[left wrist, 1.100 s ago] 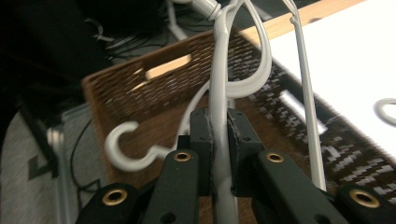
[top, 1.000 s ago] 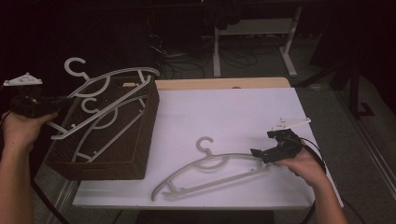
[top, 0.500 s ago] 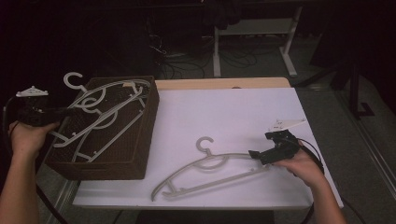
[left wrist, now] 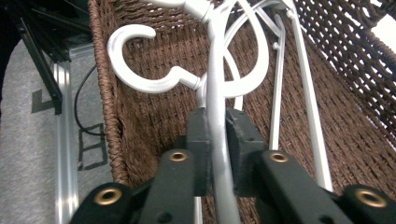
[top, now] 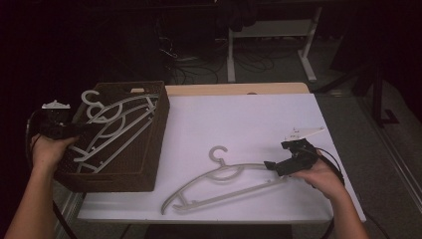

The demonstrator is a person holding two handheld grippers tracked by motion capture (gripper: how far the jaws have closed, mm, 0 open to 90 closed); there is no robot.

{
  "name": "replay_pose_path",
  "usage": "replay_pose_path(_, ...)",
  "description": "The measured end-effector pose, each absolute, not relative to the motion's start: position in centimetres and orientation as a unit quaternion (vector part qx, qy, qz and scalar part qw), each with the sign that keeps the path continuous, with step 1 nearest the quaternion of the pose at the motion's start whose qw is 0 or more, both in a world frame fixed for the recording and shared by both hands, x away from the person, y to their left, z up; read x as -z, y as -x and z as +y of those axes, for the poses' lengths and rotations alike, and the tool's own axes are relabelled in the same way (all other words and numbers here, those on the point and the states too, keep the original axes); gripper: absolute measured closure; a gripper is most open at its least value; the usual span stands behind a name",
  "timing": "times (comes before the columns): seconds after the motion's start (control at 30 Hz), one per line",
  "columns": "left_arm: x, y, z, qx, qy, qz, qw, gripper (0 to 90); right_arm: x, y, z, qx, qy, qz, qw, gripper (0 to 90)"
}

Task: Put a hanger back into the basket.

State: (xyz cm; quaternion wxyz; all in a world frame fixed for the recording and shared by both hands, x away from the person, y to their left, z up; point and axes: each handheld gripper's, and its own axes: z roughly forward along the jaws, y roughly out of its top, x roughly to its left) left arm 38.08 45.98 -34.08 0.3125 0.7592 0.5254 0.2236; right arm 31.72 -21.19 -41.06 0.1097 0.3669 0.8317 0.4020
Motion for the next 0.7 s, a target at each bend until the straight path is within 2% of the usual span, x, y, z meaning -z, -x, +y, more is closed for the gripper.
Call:
replay_pose_path(0.07,34.0,-38.0,46.1,-0.224,-0.755,0.529,0.317,71.1,41.1,-31.7,-21.2,-0.402,-0.366,0.832,0.109,0.5)
replay_pose_path(0.37,33.5,-38.0,45.5,-0.208,-0.75,0.519,0.352,59.0,40.9,-31.7,-21.2,-0.404,-0.365,0.832,0.109,0.5)
replay_pose_path(0.7,32.6,-38.1,42.6,-0.175,-0.756,0.485,0.404,44.2,40.9,-31.6,-21.2,-0.406,-0.364,0.831,0.109,0.6)
